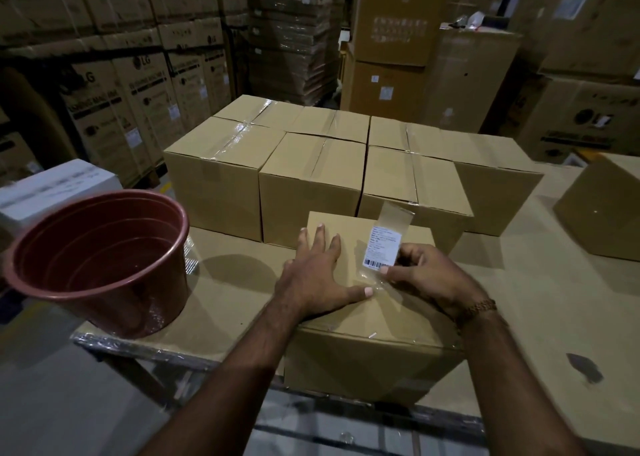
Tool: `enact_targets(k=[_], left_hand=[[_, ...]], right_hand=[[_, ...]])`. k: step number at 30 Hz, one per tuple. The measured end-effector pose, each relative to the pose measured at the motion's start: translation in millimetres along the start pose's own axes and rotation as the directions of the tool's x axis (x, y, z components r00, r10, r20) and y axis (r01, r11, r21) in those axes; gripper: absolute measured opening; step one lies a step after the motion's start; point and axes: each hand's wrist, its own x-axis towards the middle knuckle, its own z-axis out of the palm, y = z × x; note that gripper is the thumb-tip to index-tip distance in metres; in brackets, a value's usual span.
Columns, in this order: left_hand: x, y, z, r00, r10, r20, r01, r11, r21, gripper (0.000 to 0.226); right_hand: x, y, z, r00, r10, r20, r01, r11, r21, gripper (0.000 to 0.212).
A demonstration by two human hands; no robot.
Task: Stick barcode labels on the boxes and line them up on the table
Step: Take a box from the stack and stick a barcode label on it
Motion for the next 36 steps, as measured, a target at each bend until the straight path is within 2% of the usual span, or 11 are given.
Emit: enact_targets(k=[5,18,22,27,32,36], left_hand=[[1,0,0,1.000,0.003,0.009,-0.003,1.000,0.010,0.127],[4,-1,4,1.000,0.025,-0.002,-0.025,1.000,0.017,0.125],[2,-2,4,1.000,0.024,-0.017,-0.024,1.000,0.008,0.125],[0,-1,2,0.999,0.016,-0.037,-0.017,0.999,-0.029,0.126],[-5,1,0,0.995,0.007,-0.101,-0.017,0.995,-0.094,0.116],[-12,0,-5,0.960,-0.015,-0.281,-0.054,0.971,-0.235,0.101]], right_hand=[[3,5,0,0.997,-0.002,-0.078,0.014,0.988,0.155,0.032],[11,10,6,0.972,0.019,-0.235,0.025,0.983,0.182,0.018],[9,7,10,0.969,-0.014,-0.248,0.050,0.989,0.137,0.030],[5,8,12,0.972,-0.025,-0.232,0.073,0.976,0.203,0.020],[1,9,12,0.972,-0.043,-0.233,0.100,0.966,0.240,0.020],[-2,3,16,0.967,-0.045,-0.251,0.101,0.972,0.213,0.013]])
